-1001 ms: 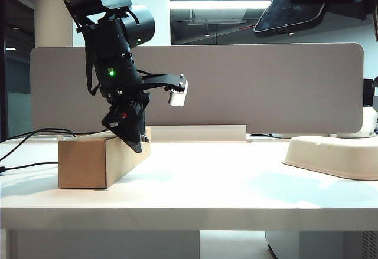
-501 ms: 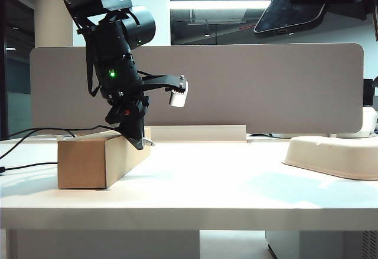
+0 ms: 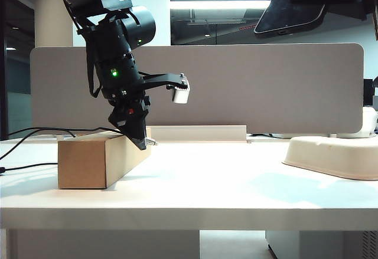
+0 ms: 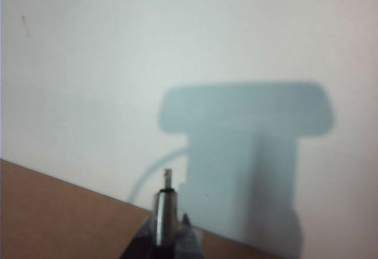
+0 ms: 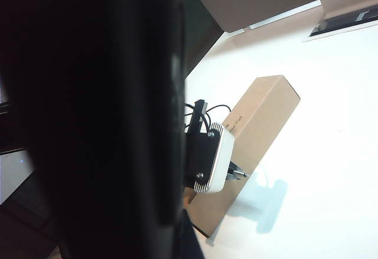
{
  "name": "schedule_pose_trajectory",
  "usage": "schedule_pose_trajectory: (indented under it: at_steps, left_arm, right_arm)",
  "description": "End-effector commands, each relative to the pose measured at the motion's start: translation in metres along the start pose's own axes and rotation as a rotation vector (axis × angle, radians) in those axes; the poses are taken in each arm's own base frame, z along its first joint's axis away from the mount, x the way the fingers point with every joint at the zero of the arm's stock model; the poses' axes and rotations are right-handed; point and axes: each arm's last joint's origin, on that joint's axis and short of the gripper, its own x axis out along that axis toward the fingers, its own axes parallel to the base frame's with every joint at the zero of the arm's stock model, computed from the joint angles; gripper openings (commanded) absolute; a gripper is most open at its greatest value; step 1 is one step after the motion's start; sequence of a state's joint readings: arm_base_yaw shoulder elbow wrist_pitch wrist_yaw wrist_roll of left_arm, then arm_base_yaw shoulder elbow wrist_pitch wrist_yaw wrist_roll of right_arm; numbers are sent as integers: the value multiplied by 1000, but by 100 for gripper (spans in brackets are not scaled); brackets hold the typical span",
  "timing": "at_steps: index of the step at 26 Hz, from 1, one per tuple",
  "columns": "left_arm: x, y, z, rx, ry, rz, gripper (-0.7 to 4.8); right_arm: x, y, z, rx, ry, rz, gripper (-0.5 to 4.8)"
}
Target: Pick up the charging cable and the phone, plug the charging cable into the charging port on the phone, and finally place them back on the table.
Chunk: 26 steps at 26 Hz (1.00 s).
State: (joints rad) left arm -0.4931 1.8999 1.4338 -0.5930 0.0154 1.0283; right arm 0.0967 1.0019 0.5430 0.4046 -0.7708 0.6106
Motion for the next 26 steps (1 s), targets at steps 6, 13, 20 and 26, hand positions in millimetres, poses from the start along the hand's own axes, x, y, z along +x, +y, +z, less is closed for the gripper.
schedule_pose_trajectory:
  at_steps: [6,13,20,26]
  left_arm:
    - [-65,21,20,-237,-221,-20,-6]
    - [-111,12,25,-355,-495,-219,-6]
    - [-124,1,24,-386,-589,-416,-6]
    - [-128,-9,23,-413,-656,-613,-6]
  right_arm:
    - [-1,4,6,-52,-55,-6,-9]
    - [-1,6,9,-74,-73,10,-9]
    - [-1,8,11,-87,-84,26,-9]
    - [-6,18,17,-119,-122,81,-9]
